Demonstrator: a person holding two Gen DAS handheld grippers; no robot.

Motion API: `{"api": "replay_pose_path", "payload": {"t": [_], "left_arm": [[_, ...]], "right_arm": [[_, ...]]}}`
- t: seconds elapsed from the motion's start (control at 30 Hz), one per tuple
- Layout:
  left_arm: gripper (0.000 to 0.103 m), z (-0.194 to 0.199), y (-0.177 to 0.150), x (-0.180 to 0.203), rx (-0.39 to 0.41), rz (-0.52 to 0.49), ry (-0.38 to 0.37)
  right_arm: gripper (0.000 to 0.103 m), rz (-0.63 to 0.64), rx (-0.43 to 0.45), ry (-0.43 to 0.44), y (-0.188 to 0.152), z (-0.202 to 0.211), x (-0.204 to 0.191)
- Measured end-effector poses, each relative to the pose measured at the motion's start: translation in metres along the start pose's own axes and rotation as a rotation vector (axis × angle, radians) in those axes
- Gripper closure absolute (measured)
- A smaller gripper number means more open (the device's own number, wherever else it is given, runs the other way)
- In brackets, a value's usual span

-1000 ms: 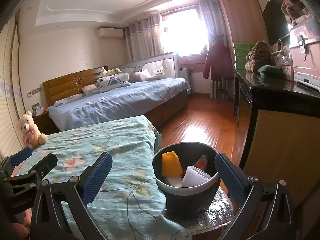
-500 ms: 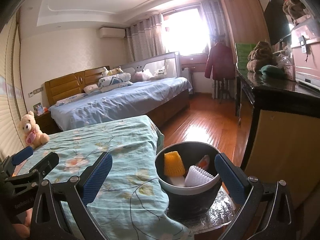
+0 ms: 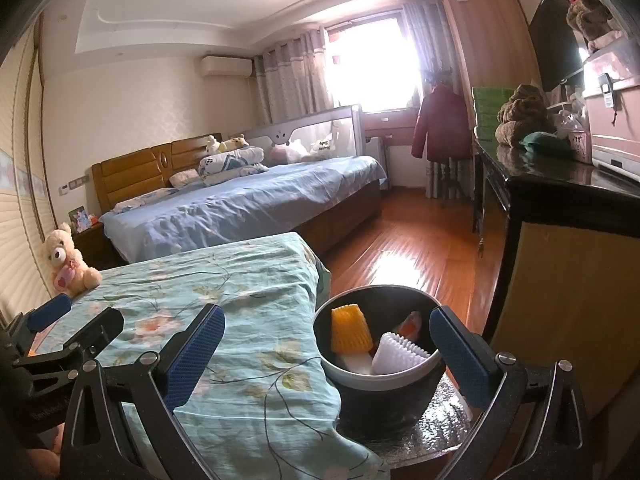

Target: Collect trash

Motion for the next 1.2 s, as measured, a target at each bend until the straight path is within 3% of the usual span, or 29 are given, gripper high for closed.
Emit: {"api": "replay_pose_path", "payload": {"t": [1.2], "left_arm": [[0.0, -0.011, -0.008, -0.001, -0.027, 0.0, 0.0]], "right_arm": [[0.0, 0.003, -0.02, 0.031, -0.003, -0.006, -0.003]]}}
Point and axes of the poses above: each gripper's, at about its wrist camera, not at the fingertips, and z roughly against the way its jaws point, x to its right, y to its top, the point moved 6 cm from there along -z, roughly the way its jaws point, and after that the axes turned 15 degrees about -x, right-handed, at the moved point
